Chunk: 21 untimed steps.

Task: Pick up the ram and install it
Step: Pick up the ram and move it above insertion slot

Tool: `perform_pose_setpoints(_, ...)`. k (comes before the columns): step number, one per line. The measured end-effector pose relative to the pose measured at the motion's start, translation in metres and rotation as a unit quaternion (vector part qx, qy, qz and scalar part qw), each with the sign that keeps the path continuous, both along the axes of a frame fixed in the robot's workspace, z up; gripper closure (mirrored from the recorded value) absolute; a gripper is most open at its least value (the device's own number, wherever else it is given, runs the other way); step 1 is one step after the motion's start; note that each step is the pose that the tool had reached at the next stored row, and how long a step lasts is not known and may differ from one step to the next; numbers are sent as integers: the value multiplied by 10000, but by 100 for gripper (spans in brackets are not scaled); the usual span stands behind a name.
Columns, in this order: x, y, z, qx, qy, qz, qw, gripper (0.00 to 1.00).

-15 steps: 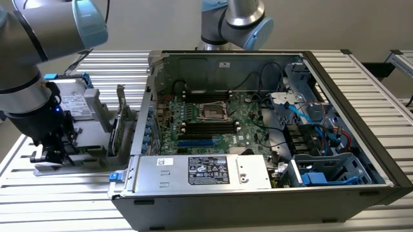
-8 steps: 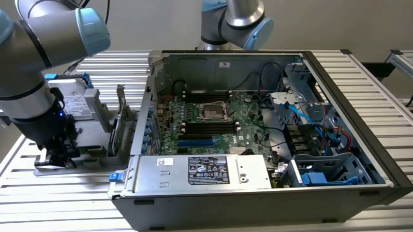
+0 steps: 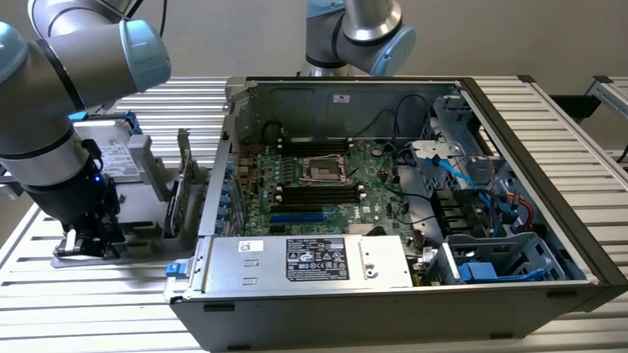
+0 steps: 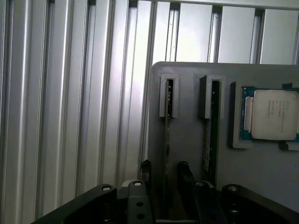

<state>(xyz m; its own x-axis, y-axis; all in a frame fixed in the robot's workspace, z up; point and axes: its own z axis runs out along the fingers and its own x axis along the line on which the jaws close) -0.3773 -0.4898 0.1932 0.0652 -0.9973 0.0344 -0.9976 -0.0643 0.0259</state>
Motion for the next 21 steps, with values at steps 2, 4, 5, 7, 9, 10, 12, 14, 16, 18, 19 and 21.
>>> perform_pose_setpoints(2, 0, 0, 0, 0, 0, 0, 10000, 64)
perform_pose_setpoints(4, 0, 0, 0, 0, 0, 0, 10000, 65)
perform_pose_setpoints(5, 0, 0, 0, 0, 0, 0, 10000, 65)
perform_pose_setpoints(7, 0, 0, 0, 0, 1, 0, 10000, 72)
perform_pose_setpoints(9, 0, 0, 0, 0, 2, 0, 10000, 79)
perform_pose_setpoints(10, 0, 0, 0, 0, 2, 0, 10000, 79)
perform_pose_setpoints(12, 0, 0, 0, 0, 2, 0, 10000, 79)
perform_pose_setpoints(14, 0, 0, 0, 0, 4, 1, 10000, 82)
perform_pose_setpoints(16, 0, 0, 0, 0, 3, 0, 10000, 86)
perform_pose_setpoints(18, 0, 0, 0, 0, 3, 0, 10000, 86)
perform_pose_setpoints(19, 0, 0, 0, 0, 3, 0, 10000, 86)
perform_pose_setpoints(21, 0, 0, -1, 0, 4, 0, 10000, 86)
